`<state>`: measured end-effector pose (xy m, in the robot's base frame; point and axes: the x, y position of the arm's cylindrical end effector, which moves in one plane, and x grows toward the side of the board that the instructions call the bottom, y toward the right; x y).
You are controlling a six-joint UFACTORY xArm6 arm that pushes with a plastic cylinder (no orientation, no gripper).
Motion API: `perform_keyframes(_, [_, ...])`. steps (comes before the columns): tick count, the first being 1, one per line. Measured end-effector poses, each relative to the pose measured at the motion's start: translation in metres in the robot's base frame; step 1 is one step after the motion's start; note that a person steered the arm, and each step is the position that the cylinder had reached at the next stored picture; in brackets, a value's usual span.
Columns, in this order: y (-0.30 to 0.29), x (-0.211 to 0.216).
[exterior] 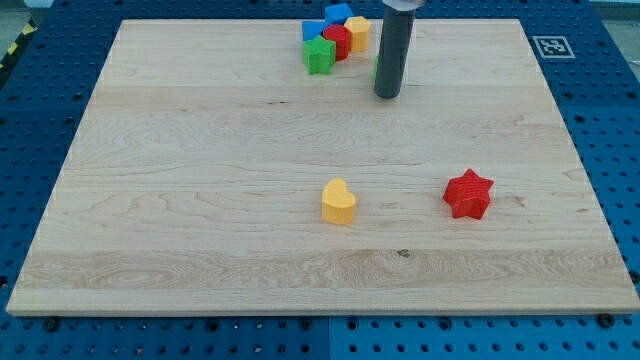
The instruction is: Move the green circle closer to the group of blocks
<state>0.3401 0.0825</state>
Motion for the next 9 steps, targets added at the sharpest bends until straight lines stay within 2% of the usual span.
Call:
perform_keyframes(3, [0.041,0.013])
perform_keyframes(4, [0.041,-0.004])
perform_keyframes(7, [-0.008,-0.047])
perform_keyframes(8, [0.002,-0.037])
perform_keyframes(9, [0.069,0.031])
